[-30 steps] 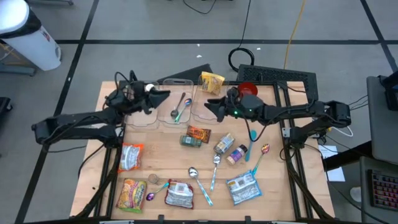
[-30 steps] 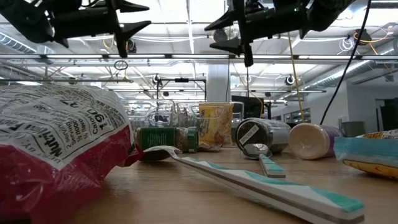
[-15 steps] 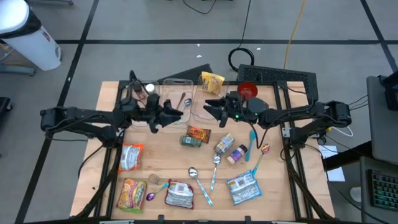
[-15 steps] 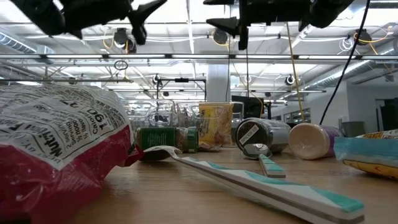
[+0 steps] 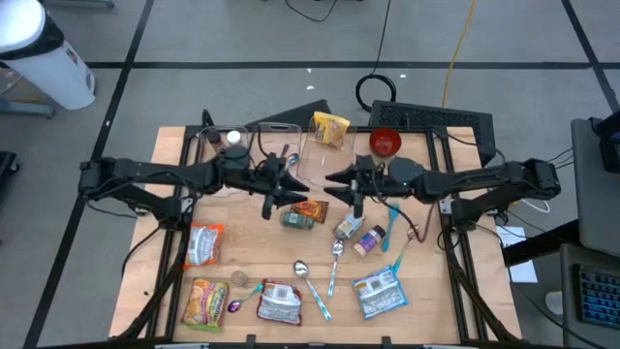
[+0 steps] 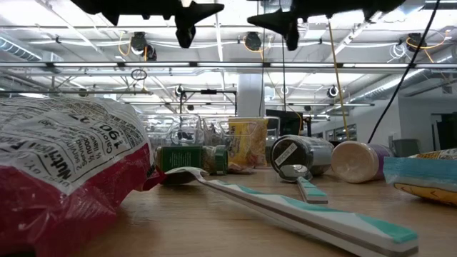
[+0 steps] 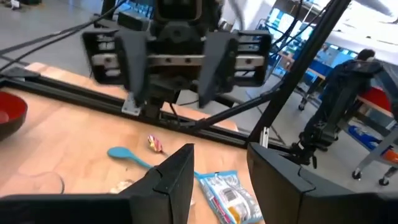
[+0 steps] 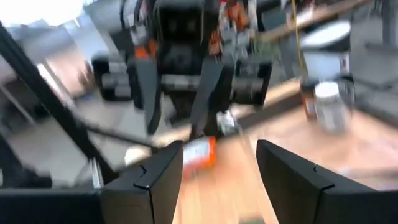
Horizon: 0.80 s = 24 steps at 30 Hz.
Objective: Pick & Place Food Item
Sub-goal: Put the blue baby spoon into the middle transparent bin
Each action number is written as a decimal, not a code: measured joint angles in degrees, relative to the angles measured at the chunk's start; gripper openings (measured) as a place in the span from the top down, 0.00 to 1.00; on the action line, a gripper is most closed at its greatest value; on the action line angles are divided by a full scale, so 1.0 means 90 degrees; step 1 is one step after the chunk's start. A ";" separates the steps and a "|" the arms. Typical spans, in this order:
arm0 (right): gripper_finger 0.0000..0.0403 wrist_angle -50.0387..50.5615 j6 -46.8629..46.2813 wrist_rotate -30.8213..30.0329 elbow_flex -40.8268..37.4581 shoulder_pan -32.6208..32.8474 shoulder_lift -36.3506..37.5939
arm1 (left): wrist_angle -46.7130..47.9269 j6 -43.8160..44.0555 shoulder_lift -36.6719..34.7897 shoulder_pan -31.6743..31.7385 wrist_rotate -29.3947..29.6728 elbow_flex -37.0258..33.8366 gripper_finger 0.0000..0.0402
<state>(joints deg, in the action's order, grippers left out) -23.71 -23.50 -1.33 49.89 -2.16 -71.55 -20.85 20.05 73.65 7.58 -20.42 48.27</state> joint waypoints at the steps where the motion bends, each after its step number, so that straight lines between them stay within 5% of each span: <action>1: 0.51 0.0529 0.0018 -0.0007 0.0118 0.0051 0.0123 | 0.0008 -0.0002 0.0039 0.0007 0.0003 0.0010 0.62; 5: 0.51 0.3341 0.0240 -0.0085 0.0982 0.0282 0.0503 | -0.0047 0.0001 0.0126 0.0073 0.0171 0.0035 0.62; 11: 0.51 0.7061 -0.0157 -0.1215 0.2583 0.0712 0.0517 | -0.0079 0.0070 0.0126 0.0272 0.0437 0.0035 0.62; 18: 0.51 0.8163 -0.3592 -0.1353 0.3159 0.1027 0.0491 | -0.0094 0.0327 0.0126 0.0509 0.0443 0.0035 0.62; 24: 0.51 0.9679 -0.4991 -0.1864 0.3156 0.1661 0.0246 | -0.0085 0.0256 0.0126 0.0592 0.0439 0.0035 0.62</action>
<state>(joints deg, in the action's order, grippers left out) 63.40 -68.42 -18.11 78.30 12.79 -69.33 -21.61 22.35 74.78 12.91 -16.47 48.58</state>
